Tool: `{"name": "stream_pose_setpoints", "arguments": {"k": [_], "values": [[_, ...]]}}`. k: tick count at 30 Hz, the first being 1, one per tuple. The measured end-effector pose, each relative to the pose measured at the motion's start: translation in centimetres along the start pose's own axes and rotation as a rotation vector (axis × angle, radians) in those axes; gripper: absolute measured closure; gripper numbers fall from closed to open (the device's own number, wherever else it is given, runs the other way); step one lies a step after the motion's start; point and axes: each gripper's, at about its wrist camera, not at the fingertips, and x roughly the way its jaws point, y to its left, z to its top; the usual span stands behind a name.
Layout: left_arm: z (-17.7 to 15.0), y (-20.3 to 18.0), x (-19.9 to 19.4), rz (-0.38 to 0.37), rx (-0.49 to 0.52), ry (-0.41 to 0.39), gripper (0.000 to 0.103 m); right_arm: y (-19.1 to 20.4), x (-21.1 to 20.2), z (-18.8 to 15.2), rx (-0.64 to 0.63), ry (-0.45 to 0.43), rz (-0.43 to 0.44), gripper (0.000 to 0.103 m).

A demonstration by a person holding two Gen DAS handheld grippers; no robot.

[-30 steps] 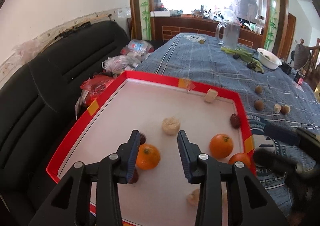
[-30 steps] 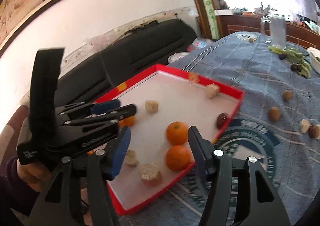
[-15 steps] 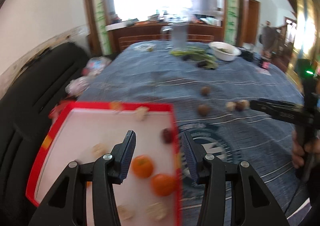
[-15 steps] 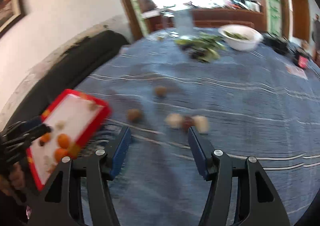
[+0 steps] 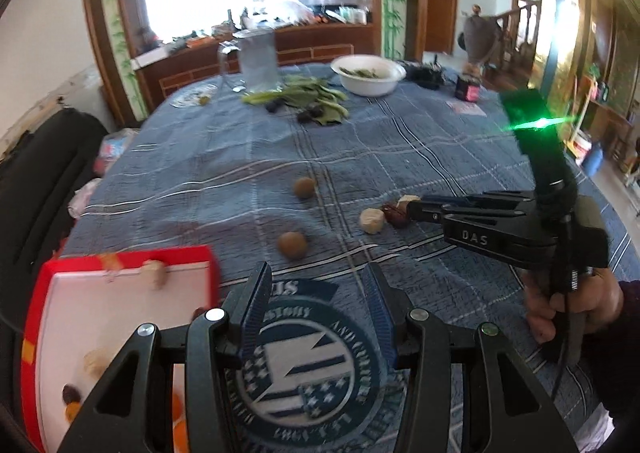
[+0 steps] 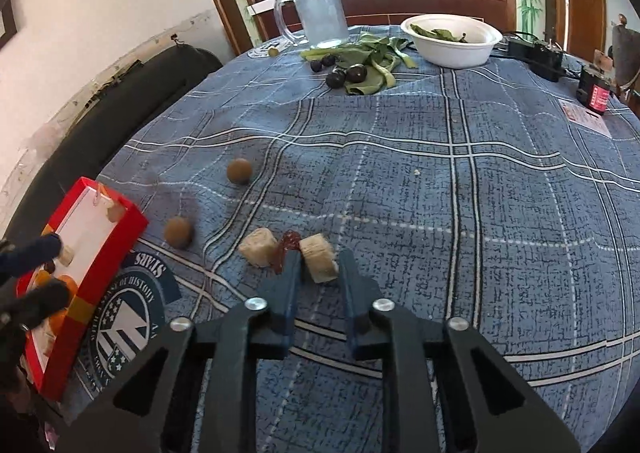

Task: Organize fruits
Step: 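Grasp a yam cube with the right gripper while the left grasps a yam slice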

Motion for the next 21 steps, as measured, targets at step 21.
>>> {"name": "stream_pose_setpoints", "arguments": {"k": [21], "values": [[3.3, -4.5, 9.4, -0.061, 0.176, 0.188, 0.078, -5.2, -2.2, 1.0, 0.256, -0.002, 0.138, 0.088]]}}
